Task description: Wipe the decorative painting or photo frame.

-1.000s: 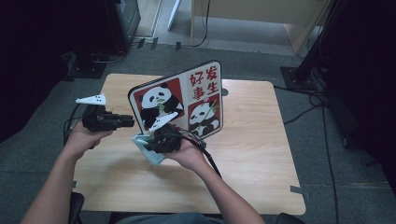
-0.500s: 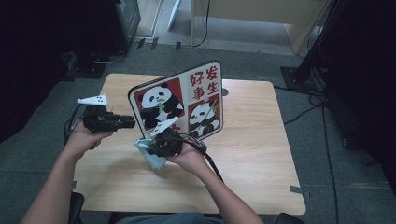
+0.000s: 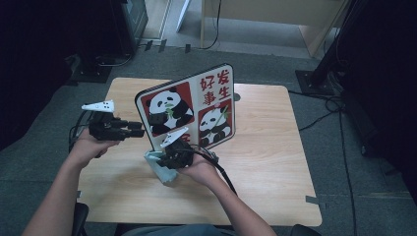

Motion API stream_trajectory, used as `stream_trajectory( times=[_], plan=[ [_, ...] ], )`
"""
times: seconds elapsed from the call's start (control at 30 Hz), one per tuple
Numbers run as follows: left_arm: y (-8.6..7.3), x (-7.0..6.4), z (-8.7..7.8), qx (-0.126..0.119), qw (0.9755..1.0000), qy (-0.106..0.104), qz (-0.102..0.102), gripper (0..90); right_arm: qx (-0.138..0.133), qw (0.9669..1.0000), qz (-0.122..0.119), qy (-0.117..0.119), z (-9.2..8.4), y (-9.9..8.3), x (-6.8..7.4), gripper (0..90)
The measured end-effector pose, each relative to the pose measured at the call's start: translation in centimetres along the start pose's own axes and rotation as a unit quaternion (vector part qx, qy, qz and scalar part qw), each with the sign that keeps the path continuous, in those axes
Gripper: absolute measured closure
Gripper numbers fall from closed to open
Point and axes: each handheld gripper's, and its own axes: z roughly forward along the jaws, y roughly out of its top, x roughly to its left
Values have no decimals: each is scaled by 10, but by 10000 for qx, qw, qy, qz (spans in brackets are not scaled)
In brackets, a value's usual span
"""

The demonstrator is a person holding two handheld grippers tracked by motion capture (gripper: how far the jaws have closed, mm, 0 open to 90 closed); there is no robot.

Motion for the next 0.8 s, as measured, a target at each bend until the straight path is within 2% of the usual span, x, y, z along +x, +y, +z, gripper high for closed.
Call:
stream_trajectory(
  times=[0.1,0.43,0.8],
  plan=[
    [1,-1,0,7,10000,19,22,572,22,10000,2,4,1,-2,-2,814],
    [2,-4,-3,-19,9999,-124,87,557,115,9999,79,47,4,-9,-4,814],
    [8,-18,19,242,9988,-312,303,545,177,9998,54,-56,-6,-11,-9,817]
  ],
)
